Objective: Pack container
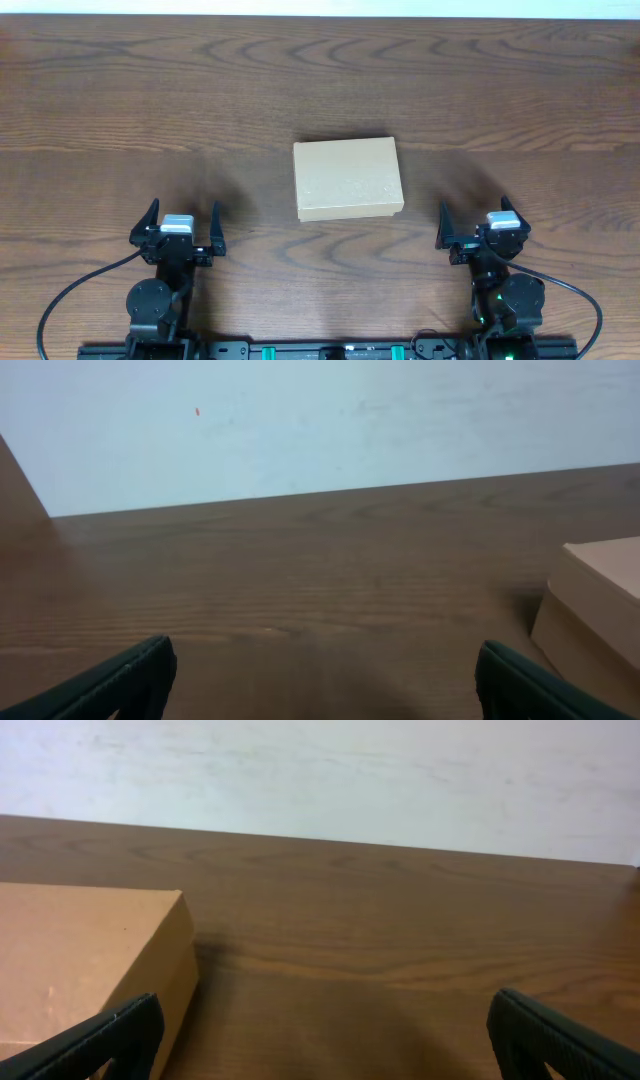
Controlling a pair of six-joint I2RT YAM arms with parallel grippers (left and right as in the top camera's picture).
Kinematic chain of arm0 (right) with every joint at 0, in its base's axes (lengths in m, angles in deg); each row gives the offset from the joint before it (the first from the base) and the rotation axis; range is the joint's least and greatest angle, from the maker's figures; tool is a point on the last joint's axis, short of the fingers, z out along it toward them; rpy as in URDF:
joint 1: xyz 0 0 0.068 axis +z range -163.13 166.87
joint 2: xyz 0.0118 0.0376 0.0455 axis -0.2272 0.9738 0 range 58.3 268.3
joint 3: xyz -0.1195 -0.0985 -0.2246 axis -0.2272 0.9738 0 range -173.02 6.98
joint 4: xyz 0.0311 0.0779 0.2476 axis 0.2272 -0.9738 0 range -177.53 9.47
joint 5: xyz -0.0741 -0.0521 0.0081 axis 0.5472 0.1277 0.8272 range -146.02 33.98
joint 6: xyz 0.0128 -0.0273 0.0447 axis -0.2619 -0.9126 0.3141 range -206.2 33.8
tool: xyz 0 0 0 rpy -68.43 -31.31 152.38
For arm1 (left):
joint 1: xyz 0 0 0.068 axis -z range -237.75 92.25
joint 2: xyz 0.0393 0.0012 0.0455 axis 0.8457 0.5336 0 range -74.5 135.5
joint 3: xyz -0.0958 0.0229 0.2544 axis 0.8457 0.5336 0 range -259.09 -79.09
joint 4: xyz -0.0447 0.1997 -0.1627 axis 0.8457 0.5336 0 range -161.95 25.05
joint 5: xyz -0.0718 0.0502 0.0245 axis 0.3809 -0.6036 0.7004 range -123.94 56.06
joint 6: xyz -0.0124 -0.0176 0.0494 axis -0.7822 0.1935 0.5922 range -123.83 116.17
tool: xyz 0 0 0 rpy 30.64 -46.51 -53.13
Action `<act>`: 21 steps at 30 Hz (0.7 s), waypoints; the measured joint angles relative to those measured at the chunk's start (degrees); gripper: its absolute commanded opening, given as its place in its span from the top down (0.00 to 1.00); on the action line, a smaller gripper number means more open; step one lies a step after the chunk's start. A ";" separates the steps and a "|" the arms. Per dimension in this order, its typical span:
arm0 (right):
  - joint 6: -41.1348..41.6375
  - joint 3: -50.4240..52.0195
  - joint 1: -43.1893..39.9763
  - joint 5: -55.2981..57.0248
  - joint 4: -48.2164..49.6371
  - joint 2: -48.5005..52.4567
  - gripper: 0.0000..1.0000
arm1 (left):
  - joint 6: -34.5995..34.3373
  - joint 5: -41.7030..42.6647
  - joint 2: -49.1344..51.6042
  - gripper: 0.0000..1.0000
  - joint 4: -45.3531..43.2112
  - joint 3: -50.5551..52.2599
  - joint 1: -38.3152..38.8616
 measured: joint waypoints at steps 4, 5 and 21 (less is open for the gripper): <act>0.00 0.00 0.00 0.02 0.00 0.00 0.01 | -2.27 0.04 0.00 0.05 0.02 0.00 0.00; 0.00 0.00 0.00 0.00 0.00 0.00 0.01 | -2.73 0.04 0.00 0.05 0.02 0.00 0.00; 0.00 0.00 0.00 0.02 0.00 0.00 0.01 | -4.22 0.22 0.00 0.05 0.02 0.00 0.00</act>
